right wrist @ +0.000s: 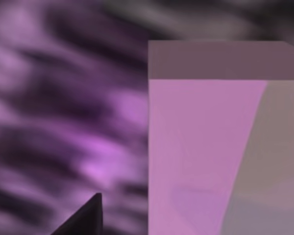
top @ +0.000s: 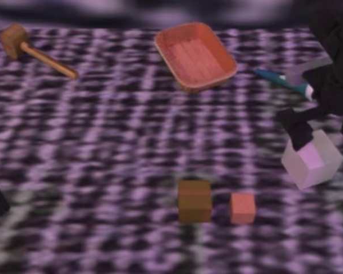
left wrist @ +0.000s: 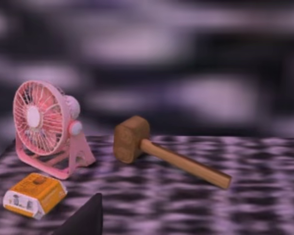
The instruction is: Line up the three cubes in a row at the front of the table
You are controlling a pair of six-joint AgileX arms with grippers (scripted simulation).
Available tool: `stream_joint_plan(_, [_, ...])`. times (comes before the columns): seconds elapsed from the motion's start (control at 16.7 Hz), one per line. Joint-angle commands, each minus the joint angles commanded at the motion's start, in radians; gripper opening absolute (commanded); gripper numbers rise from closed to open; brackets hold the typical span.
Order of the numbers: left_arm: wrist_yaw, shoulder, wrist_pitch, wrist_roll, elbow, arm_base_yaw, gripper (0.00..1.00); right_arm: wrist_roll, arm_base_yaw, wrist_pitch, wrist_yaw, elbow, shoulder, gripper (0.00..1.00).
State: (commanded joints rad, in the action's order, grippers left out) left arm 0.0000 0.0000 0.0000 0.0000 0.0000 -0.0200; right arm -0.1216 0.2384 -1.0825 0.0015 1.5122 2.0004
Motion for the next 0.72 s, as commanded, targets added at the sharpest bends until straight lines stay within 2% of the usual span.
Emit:
stream_joint_plan(0.24, [0.0,0.0,0.0,0.0,0.0,0.0,1.0,-0.001,-0.002,0.041,0.0,-0.027,0.016,1.0])
stream_joint_plan(0.54, [0.0,0.0,0.0,0.0,0.0,0.0,1.0,0.002,0.0,0.251,0.001,-0.14,0.102,1.0])
stream_joint_plan(0.72, [0.0,0.0,0.0,0.0,0.0,0.0,1.0,0.004,0.002,0.314,0.001,-0.179,0.135,1.0])
